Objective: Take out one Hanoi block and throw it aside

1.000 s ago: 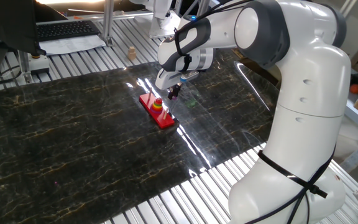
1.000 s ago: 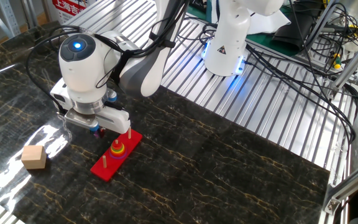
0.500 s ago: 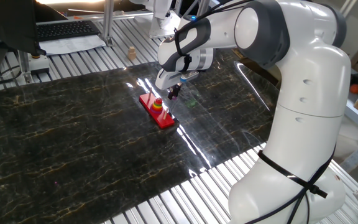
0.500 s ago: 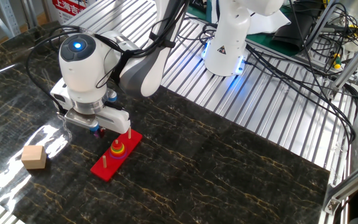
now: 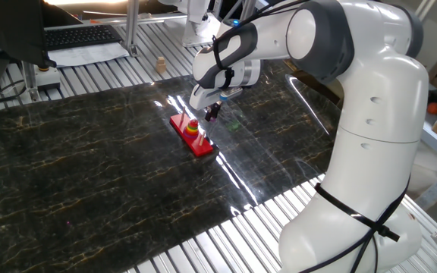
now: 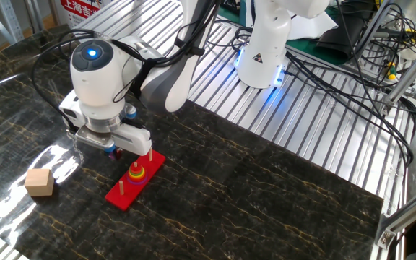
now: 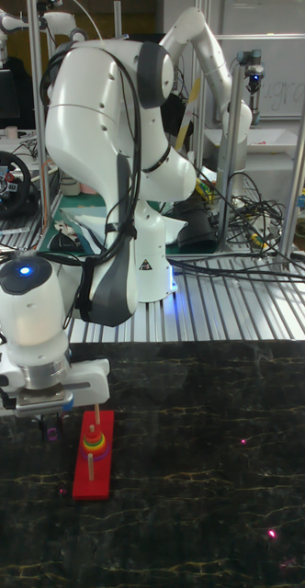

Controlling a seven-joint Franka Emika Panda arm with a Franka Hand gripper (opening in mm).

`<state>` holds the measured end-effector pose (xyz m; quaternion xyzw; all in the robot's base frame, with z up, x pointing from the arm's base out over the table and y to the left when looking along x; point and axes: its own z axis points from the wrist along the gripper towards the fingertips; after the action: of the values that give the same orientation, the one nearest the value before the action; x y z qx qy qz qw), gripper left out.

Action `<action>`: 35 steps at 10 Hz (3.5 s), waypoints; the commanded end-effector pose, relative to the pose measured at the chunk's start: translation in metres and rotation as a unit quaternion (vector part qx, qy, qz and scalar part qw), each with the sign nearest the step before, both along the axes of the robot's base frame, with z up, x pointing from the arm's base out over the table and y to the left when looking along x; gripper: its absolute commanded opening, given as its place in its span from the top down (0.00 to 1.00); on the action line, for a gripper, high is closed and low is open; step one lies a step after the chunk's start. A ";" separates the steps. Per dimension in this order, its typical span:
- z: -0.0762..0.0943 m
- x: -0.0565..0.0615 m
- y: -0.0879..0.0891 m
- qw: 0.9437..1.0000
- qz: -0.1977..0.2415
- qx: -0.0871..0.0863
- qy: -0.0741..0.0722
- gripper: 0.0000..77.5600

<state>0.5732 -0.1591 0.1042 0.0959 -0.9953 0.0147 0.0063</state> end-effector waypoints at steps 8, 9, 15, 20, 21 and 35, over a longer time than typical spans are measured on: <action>0.001 0.001 -0.001 1.000 -0.003 0.000 -0.003 0.99; 0.001 0.001 0.000 1.000 -0.005 0.000 -0.004 0.99; -0.001 0.001 0.000 1.000 -0.008 0.000 -0.009 0.99; -0.001 0.001 0.000 1.000 -0.008 0.000 -0.009 0.00; -0.001 0.001 0.000 1.000 -0.008 0.000 -0.009 0.00; 0.028 0.007 -0.012 1.000 -0.001 0.008 -0.011 0.00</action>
<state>0.5766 -0.1644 0.1177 0.0924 -0.9956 0.0125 -0.0040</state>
